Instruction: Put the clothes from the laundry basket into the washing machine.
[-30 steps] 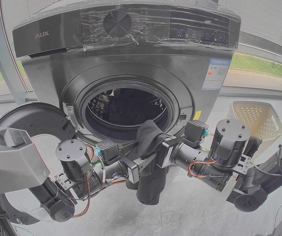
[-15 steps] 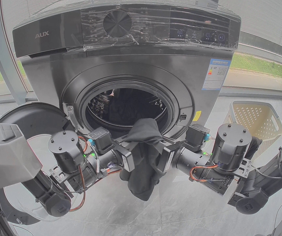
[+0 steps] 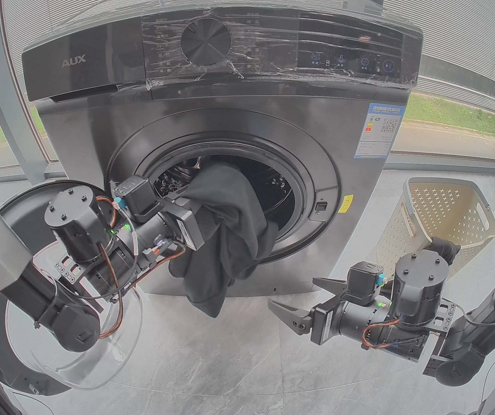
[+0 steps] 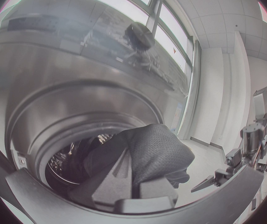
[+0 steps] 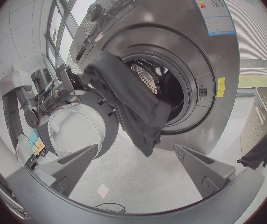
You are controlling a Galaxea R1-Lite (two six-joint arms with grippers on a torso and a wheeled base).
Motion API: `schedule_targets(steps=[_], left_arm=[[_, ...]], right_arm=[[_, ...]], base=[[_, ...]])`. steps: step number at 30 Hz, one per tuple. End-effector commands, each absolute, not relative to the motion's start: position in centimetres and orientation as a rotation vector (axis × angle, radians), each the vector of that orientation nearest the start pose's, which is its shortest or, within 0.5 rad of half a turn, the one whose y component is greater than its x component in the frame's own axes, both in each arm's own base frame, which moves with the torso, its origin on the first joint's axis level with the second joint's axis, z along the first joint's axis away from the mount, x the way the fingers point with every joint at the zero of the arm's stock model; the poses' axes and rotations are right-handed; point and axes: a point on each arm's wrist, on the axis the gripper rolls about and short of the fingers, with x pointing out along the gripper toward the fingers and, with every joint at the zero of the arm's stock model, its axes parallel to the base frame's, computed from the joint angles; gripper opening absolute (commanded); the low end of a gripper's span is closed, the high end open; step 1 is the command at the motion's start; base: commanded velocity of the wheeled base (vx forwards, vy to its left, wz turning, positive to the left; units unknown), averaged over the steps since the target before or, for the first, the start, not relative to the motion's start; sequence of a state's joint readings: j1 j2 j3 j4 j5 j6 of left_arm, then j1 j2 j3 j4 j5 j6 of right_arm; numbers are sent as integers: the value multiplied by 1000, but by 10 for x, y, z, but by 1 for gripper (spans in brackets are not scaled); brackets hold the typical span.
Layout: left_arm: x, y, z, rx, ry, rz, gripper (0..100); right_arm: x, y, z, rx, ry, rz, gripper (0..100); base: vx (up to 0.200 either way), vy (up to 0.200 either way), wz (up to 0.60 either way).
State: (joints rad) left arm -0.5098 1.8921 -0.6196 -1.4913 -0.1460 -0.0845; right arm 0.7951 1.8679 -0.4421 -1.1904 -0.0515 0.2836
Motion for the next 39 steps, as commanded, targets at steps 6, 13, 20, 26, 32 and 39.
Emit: schedule_targets(steps=[6, 13, 20, 26, 32, 39], left_arm=[[258, -148, 193, -168, -280, -670, 0], [253, -145, 195, -172, -287, -674, 0], [238, -147, 201, -182, -299, -707, 0], [225, -151, 203, -188, -297, -738, 0], [221, -152, 201, -187, -287, -746, 0], [222, -153, 197, -182, -273, -744, 0]], right_arm=[[212, 205, 76, 153, 411, 759, 100], [235, 202, 52, 166, 443, 782, 100], [265, 211, 34, 168, 381, 779, 100], [282, 225, 32, 185, 337, 822, 100], [291, 238, 35, 200, 268, 855, 100], [300, 246, 36, 218, 175, 872, 100]], base=[[0, 0, 0], [0, 0, 0], [0, 0, 0], [0, 0, 0], [0, 0, 0], [0, 0, 0]])
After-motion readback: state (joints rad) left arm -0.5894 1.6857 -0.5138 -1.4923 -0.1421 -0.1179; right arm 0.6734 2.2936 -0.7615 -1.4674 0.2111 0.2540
